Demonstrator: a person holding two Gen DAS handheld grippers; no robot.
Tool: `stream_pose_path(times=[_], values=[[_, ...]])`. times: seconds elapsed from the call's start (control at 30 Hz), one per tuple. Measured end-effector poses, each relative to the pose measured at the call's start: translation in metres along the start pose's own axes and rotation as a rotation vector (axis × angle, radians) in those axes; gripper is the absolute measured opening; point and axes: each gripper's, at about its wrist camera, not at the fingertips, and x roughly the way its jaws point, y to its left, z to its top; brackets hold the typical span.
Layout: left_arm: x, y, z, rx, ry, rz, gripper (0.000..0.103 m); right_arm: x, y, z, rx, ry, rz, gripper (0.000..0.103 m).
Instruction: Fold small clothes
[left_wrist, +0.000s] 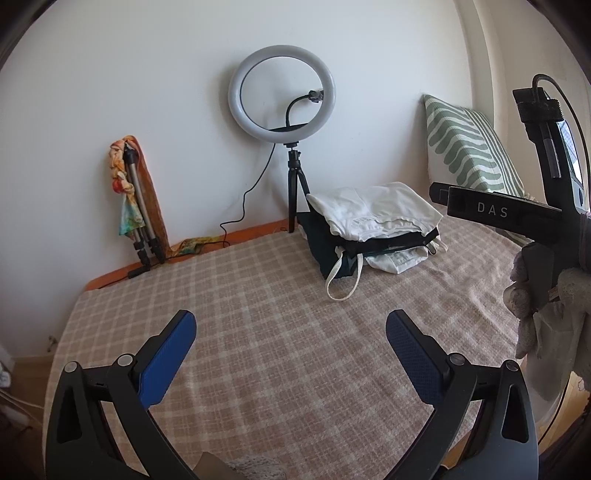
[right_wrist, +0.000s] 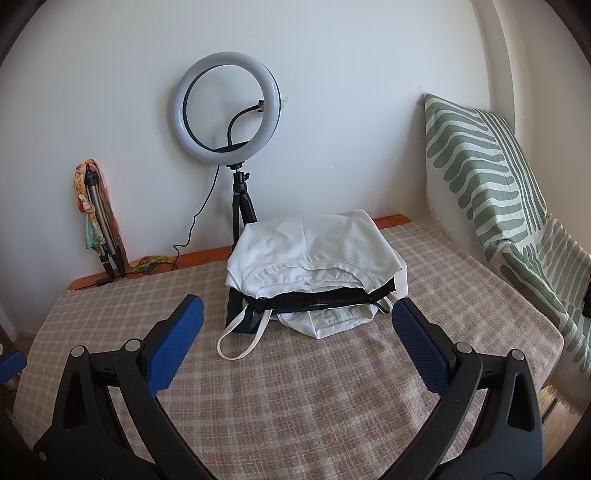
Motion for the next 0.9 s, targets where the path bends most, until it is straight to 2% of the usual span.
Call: stream_pose_path(times=[0.9], values=[[-0.0027, -0.0013, -0.0007, -0.006, 0.003, -0.008, 0.102, 0.0024, 0.0004, -0.0043, 0.020, 0.025, 0.010, 0.103]])
